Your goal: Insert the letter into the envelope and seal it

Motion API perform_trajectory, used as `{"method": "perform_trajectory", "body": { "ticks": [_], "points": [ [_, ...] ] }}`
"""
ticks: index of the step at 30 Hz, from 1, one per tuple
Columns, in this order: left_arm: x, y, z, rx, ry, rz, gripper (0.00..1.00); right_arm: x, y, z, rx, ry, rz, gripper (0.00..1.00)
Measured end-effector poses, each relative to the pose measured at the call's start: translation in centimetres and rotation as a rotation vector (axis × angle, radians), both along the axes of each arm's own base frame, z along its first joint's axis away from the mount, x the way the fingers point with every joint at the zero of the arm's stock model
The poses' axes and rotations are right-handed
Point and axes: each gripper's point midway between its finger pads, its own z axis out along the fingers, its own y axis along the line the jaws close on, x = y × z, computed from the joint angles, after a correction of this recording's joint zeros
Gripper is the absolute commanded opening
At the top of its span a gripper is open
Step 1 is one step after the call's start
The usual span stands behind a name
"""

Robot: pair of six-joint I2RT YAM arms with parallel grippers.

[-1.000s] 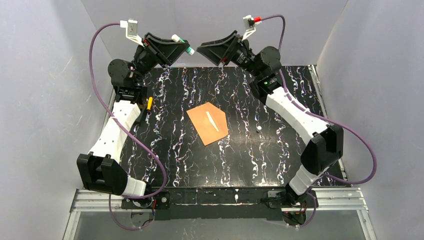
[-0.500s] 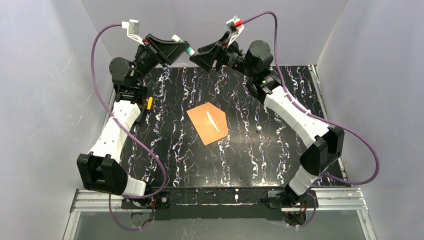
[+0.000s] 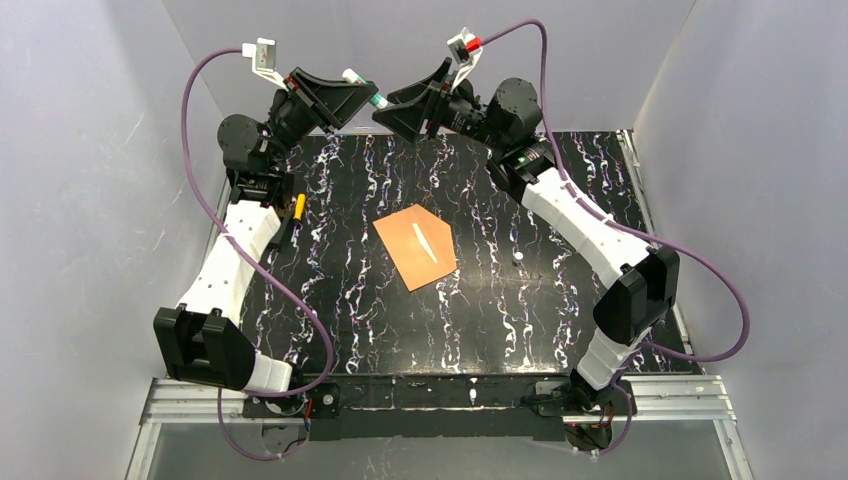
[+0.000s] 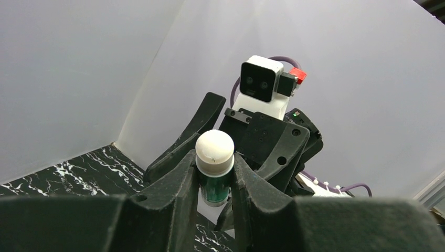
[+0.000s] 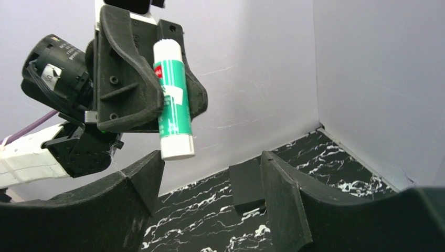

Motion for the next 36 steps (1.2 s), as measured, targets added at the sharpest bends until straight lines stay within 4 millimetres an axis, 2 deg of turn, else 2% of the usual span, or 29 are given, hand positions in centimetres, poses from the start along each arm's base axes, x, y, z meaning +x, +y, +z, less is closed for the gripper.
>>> {"method": "perform_trajectory", "body": {
  "ticks": [6,10,14,16,23,30,36],
  "points": [
    [0.0,0.0,0.0,-0.002,0.005,-0.004,0.0,-0.5,-0.1,1.5,0.048,-0.032,0.015,0.49],
    [0.0,0.0,-0.1,-0.003,0.011,-0.003,0.0,-1.2,0.1,1.9,0.062,-0.029,0.046,0.37],
    [0.1,0.0,-0.1,-0.005,0.018,-0.003,0.0,-1.4,0.4,2.1,0.068,-0.028,0.072,0.16],
    [0.1,0.1,-0.2,-0.005,0.022,-0.003,0.0,-1.4,0.5,2.0,0.071,-0.019,0.084,0.01],
    [0.1,0.2,-0.1,-0.007,0.017,0.001,0.0,-1.5,0.8,2.4,0.144,0.091,0.169,0.01],
    [-0.5,0.1,1.4,-0.007,-0.076,-0.006,0.0,-1.7,0.5,3.4,0.405,0.324,0.419,0.01],
    [-0.3,-0.4,1.5,0.002,-0.133,-0.041,0.0,-1.2,-0.4,3.4,0.6,0.515,0.584,0.01]
  ]
}}
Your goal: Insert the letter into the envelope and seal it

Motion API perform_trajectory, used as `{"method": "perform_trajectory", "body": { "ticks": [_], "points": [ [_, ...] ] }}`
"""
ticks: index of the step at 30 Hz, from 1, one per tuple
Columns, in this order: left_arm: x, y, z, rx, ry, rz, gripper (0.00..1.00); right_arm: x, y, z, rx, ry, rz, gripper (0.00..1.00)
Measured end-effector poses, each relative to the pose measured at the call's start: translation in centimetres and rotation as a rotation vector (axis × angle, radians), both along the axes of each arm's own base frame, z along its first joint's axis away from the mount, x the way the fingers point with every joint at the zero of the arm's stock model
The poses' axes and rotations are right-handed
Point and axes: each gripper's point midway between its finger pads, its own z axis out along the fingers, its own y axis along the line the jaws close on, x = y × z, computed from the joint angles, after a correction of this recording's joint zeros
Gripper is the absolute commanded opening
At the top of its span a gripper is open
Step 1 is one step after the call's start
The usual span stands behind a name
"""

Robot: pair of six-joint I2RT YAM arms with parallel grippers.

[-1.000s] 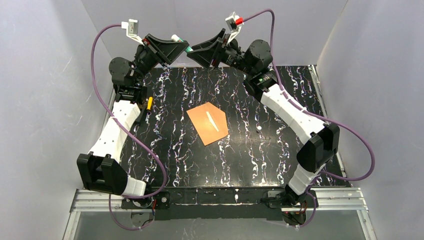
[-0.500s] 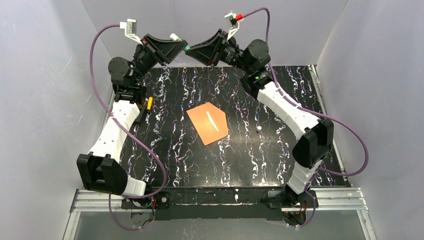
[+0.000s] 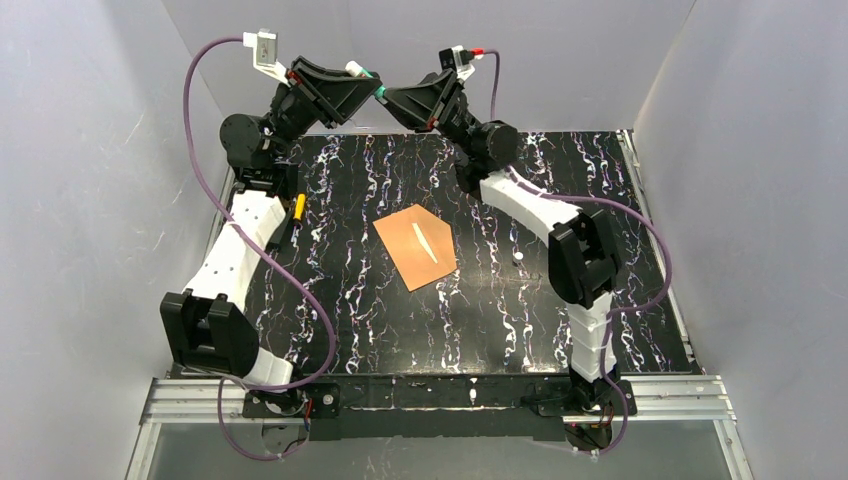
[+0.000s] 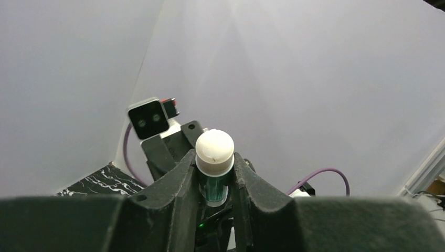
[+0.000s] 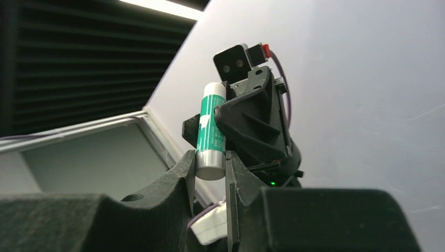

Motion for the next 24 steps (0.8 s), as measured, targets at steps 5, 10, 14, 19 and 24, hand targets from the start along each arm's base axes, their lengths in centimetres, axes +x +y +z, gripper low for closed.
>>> {"method": "perform_trajectory", "body": {
  "ticks": [5,10,14,19,24],
  "points": [
    [-0.8,-0.4,0.6,0.015,-0.051,-0.016,0.0,-0.5,-0.7,0.5,0.117,0.123,0.128,0.01],
    [-1.1,-0.5,0.9,0.02,-0.078,-0.016,0.0,-0.6,-0.9,0.8,0.164,0.21,0.206,0.07],
    [-1.0,-0.6,0.7,0.029,-0.076,-0.024,0.0,-0.6,-0.8,0.4,0.16,0.224,0.215,0.58],
    [-1.1,-0.5,0.8,0.024,-0.081,-0.027,0.0,0.8,-1.5,0.0,0.142,0.209,0.131,0.77],
    [-0.9,-0.4,0.7,0.018,-0.075,-0.017,0.0,1.6,-2.3,0.3,0.139,0.166,0.071,0.78]
  ]
}}
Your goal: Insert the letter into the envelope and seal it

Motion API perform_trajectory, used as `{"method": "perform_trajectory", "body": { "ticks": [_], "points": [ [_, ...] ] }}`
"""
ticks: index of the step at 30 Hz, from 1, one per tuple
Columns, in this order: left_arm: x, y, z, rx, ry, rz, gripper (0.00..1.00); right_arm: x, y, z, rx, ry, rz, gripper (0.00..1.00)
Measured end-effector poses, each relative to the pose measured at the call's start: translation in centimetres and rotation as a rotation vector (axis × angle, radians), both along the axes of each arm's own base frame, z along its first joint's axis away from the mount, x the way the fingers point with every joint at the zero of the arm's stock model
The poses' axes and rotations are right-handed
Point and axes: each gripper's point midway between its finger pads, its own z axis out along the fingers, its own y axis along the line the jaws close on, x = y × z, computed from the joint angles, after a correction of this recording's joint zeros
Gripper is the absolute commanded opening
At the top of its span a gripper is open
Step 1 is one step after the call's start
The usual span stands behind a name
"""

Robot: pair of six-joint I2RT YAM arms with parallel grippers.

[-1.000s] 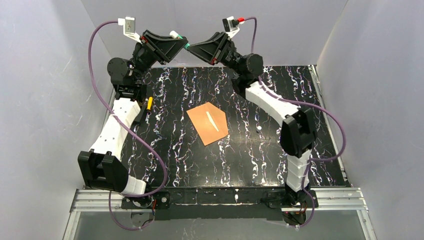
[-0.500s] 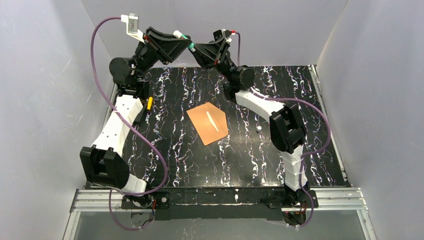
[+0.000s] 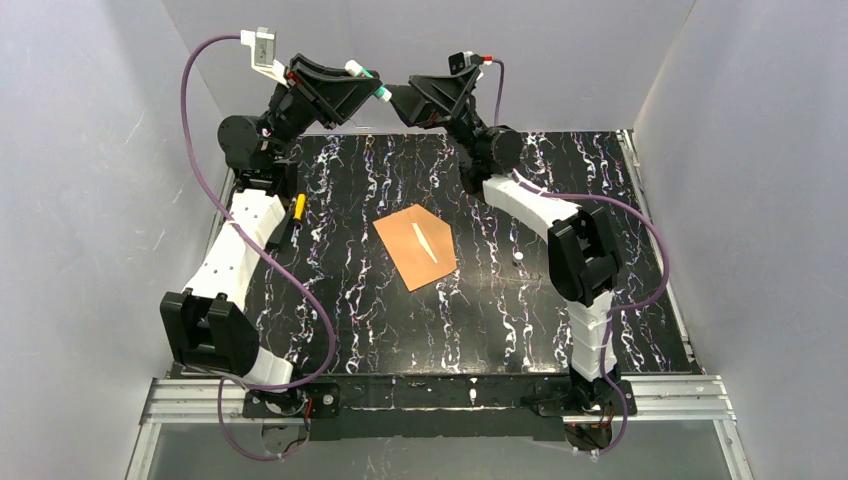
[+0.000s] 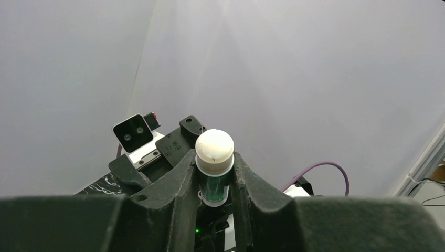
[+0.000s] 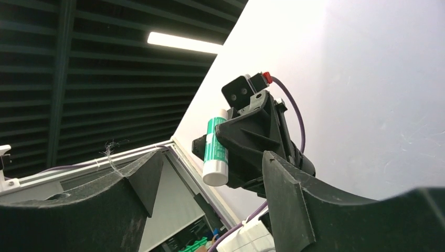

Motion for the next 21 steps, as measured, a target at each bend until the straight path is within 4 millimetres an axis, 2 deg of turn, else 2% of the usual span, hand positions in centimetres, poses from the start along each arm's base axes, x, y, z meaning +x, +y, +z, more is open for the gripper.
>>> {"method": "perform_trajectory", "body": {
  "ticks": [7,11,13,16,19,21],
  "points": [
    [0.3,0.0,0.4,0.002,-0.035,0.009,0.0,-1.1,0.9,0.1,-0.001,0.003,0.035,0.8],
    [0.9,-0.3,0.2,0.025,-0.075,0.008,0.0,-1.5,1.2,0.6,0.026,0.041,0.076,0.76],
    [1.3,-0.5,0.0,0.036,-0.094,0.0,0.0,-1.5,1.3,1.2,0.05,0.064,0.109,0.73],
    [2.2,-1.0,-0.3,0.058,-0.127,-0.022,0.0,-1.3,1.2,1.5,0.075,0.109,0.138,0.61],
    [2.8,-1.4,-0.6,0.072,-0.152,-0.05,0.0,-0.7,1.1,1.1,0.086,0.154,0.145,0.48],
    [3.0,-1.6,-1.0,0.083,-0.165,-0.069,0.0,-0.2,1.2,0.5,0.084,0.186,0.145,0.47]
  ]
}}
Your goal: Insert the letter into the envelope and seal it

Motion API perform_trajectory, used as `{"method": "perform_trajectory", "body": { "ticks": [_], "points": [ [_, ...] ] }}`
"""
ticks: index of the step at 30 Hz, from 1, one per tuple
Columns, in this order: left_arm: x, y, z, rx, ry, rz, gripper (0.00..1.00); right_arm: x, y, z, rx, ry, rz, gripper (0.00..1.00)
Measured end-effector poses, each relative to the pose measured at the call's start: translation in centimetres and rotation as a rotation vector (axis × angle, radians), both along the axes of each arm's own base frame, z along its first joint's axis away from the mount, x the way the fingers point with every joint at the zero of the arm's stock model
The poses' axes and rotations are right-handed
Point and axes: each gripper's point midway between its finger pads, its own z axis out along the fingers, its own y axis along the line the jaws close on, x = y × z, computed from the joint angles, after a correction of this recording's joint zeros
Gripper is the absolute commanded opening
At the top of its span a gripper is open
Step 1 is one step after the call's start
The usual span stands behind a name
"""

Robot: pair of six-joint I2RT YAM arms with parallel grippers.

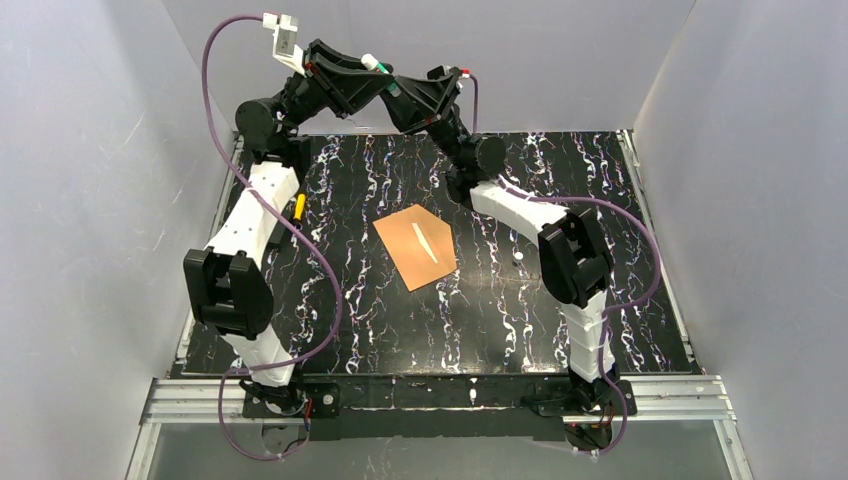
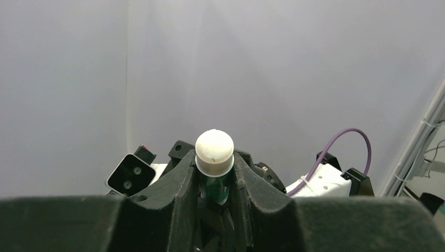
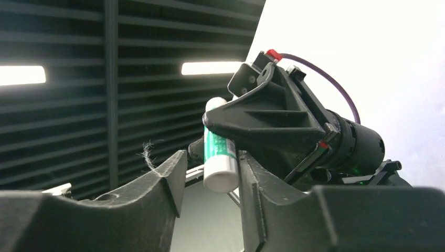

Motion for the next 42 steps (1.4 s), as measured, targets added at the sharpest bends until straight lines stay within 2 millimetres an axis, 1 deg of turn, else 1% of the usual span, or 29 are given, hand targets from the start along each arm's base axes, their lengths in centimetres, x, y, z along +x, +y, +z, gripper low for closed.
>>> {"method": "perform_trajectory", "body": {
  "ticks": [2,4,6,7,8,10,11,12,14,15,19,21,23,25,27,28,30,37,40,42],
  "points": [
    [-0.1,-0.2,-0.3,0.013,-0.012,-0.019,0.0,0.4,0.0,-0.4,0.004,0.026,-0.002,0.51],
    [-0.4,-0.2,-0.4,0.018,-0.023,-0.033,0.0,0.7,-0.2,-0.4,0.015,0.041,-0.006,0.57],
    [-0.8,-0.2,-0.2,0.017,-0.037,-0.043,0.0,0.7,-0.4,-0.2,0.031,0.044,-0.009,0.59],
    [-1.1,-0.1,0.0,0.015,-0.049,-0.048,0.0,0.6,-0.6,-0.1,0.041,0.041,-0.01,0.59],
    [-1.2,-0.1,0.2,0.013,-0.055,-0.052,0.0,0.6,-0.7,-0.1,0.047,0.041,-0.012,0.54],
    [-1.6,-0.1,0.5,0.011,-0.07,-0.059,0.0,0.7,-0.9,-0.2,0.055,0.042,-0.017,0.38],
    [-1.8,-0.1,0.7,0.01,-0.075,-0.064,0.0,0.7,-0.9,-0.2,0.056,0.044,-0.017,0.35],
    [-2.0,-0.1,0.9,0.01,-0.082,-0.067,0.0,0.7,-0.9,-0.3,0.056,0.046,-0.017,0.34],
    [-2.3,0.0,1.2,0.009,-0.097,-0.072,0.0,0.7,-0.9,-0.3,0.055,0.045,-0.015,0.34],
    [-2.5,0.0,1.4,0.008,-0.105,-0.074,0.0,0.6,-0.9,-0.2,0.055,0.045,-0.014,0.36],
    [-2.6,0.0,1.5,0.009,-0.111,-0.077,0.0,0.6,-0.8,-0.3,0.048,0.043,-0.008,0.49],
    [-2.7,0.0,1.4,0.011,-0.113,-0.077,0.0,0.4,-0.7,-0.1,0.043,0.035,-0.003,0.51],
    [-2.7,0.0,1.4,0.011,-0.114,-0.078,0.0,0.2,-0.8,0.3,0.045,0.021,0.001,0.51],
    [-2.6,0.0,1.4,0.011,-0.113,-0.077,0.0,-0.2,-0.9,1.0,0.053,0.003,0.004,0.47],
    [-2.6,0.0,1.4,0.007,-0.114,-0.076,0.0,-0.4,-0.9,1.3,0.053,-0.008,0.005,0.38],
    [-2.6,0.0,1.4,0.006,-0.117,-0.077,0.0,-0.4,-0.8,1.2,0.047,-0.01,0.008,0.35],
    [-2.5,-0.1,1.3,0.005,-0.119,-0.078,0.0,-0.3,-0.5,0.9,0.03,-0.003,0.012,0.35],
    [-1.3,-0.3,0.8,0.002,-0.102,-0.079,0.0,0.2,-0.2,0.8,0.015,0.009,0.013,0.47],
    [-0.6,-0.3,0.7,-0.007,-0.095,-0.076,0.0,0.5,-0.3,0.9,0.013,0.011,0.007,0.45],
    [-0.4,-0.3,0.7,-0.013,-0.092,-0.076,0.0,0.7,-0.4,0.8,0.01,0.014,0.004,0.4]
  ]
}}
